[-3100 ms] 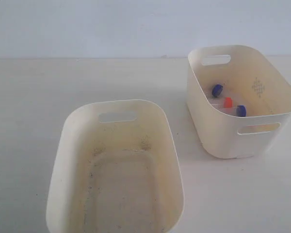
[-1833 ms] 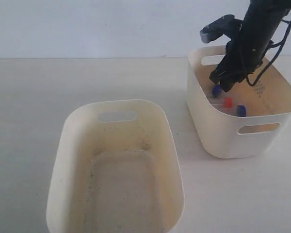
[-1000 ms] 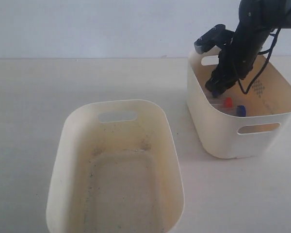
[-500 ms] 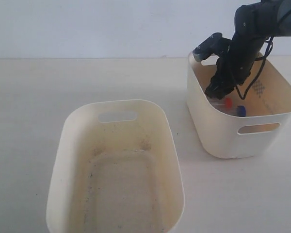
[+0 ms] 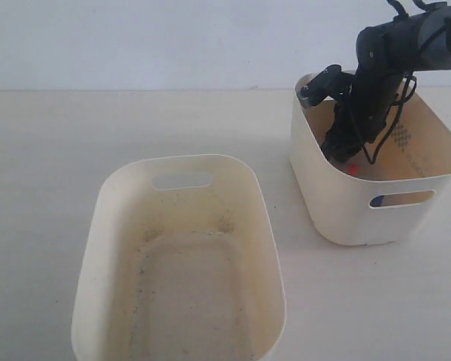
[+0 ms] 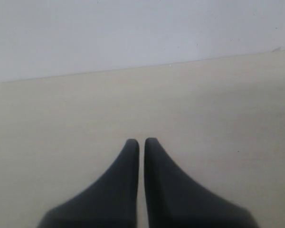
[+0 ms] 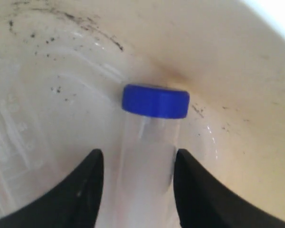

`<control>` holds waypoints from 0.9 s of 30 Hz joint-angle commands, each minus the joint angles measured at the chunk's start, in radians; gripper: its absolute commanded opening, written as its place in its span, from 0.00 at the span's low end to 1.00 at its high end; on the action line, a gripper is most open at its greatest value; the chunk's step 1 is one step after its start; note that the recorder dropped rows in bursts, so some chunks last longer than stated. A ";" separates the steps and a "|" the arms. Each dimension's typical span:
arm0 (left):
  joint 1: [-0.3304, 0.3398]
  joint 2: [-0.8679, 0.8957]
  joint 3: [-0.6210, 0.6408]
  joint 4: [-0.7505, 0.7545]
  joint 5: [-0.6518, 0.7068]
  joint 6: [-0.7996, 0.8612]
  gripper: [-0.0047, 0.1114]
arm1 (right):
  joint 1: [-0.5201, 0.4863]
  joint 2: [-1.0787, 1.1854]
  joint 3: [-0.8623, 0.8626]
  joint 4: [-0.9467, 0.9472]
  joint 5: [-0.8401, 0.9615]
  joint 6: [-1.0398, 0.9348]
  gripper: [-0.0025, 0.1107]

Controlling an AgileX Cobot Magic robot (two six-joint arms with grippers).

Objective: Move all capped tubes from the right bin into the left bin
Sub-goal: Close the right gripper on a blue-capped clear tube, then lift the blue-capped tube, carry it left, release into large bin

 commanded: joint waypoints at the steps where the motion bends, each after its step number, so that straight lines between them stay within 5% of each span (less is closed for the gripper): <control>1: 0.001 -0.002 -0.004 -0.007 -0.015 -0.012 0.08 | -0.005 -0.001 0.001 -0.005 -0.002 0.008 0.24; 3: 0.001 -0.002 -0.004 -0.007 -0.015 -0.012 0.08 | -0.005 -0.001 0.001 -0.005 0.007 0.018 0.04; 4: 0.001 -0.002 -0.004 -0.007 -0.015 -0.012 0.08 | -0.005 -0.004 0.001 -0.005 0.009 0.027 0.02; 19: 0.001 -0.002 -0.004 -0.007 -0.015 -0.012 0.08 | -0.005 -0.358 0.001 -0.030 0.199 0.232 0.02; 23: 0.001 -0.002 -0.004 -0.007 -0.015 -0.012 0.08 | -0.005 -0.464 0.001 0.142 0.314 0.252 0.02; 27: 0.001 -0.002 -0.004 -0.007 -0.015 -0.012 0.08 | 0.013 -0.531 0.019 0.561 0.359 0.113 0.02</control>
